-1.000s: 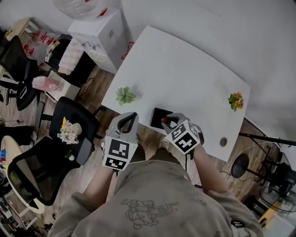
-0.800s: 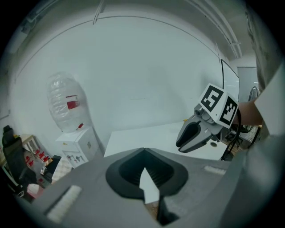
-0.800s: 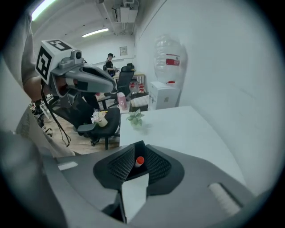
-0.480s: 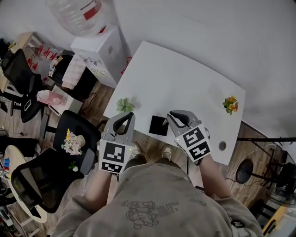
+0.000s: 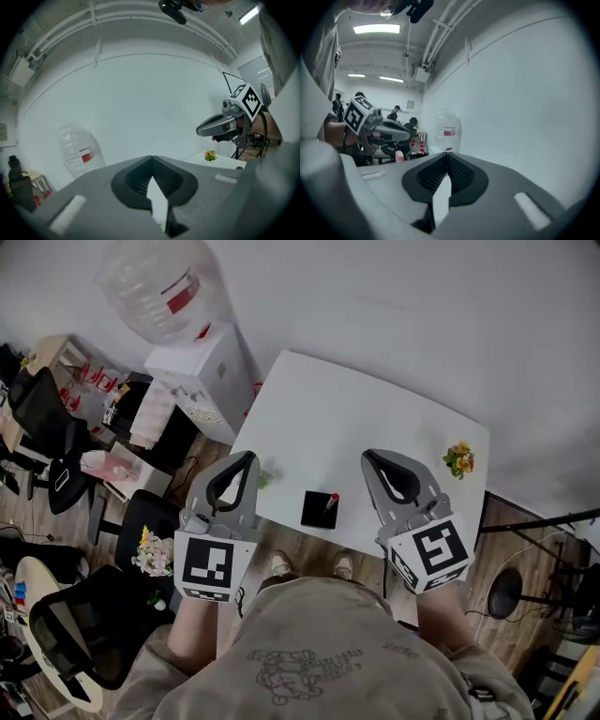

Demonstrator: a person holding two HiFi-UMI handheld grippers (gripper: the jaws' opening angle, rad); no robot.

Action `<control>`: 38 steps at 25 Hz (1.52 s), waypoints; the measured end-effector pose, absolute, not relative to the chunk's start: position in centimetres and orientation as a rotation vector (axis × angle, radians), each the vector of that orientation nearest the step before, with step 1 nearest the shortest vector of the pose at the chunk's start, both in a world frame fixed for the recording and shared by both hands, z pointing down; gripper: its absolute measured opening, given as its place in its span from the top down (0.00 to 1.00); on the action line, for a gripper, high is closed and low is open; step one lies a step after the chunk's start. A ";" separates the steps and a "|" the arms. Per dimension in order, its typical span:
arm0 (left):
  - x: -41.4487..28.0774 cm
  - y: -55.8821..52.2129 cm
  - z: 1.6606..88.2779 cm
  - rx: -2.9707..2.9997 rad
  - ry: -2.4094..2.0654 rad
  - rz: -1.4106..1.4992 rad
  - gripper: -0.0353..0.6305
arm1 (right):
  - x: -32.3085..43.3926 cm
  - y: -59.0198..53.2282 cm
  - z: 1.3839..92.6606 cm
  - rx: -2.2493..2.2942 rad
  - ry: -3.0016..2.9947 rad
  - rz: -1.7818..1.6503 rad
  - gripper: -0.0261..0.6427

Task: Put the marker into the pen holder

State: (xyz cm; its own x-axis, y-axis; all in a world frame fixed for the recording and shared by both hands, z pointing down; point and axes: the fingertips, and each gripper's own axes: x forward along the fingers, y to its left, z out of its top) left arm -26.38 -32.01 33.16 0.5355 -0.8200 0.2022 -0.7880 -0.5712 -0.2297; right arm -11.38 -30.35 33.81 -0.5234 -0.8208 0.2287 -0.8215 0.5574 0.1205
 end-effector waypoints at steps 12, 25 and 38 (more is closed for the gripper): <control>-26.5 -31.7 25.6 -2.570 1.385 -0.230 0.94 | -7.3 -28.3 25.1 1.691 -2.751 -0.064 0.92; -25.7 -30.8 28.6 -2.616 1.377 -0.266 0.94 | -8.5 -27.6 28.5 1.558 -2.704 -0.034 0.92; -26.3 -30.5 33.7 -2.653 1.442 -0.406 0.94 | -9.4 -27.9 31.9 1.462 -2.672 0.050 0.92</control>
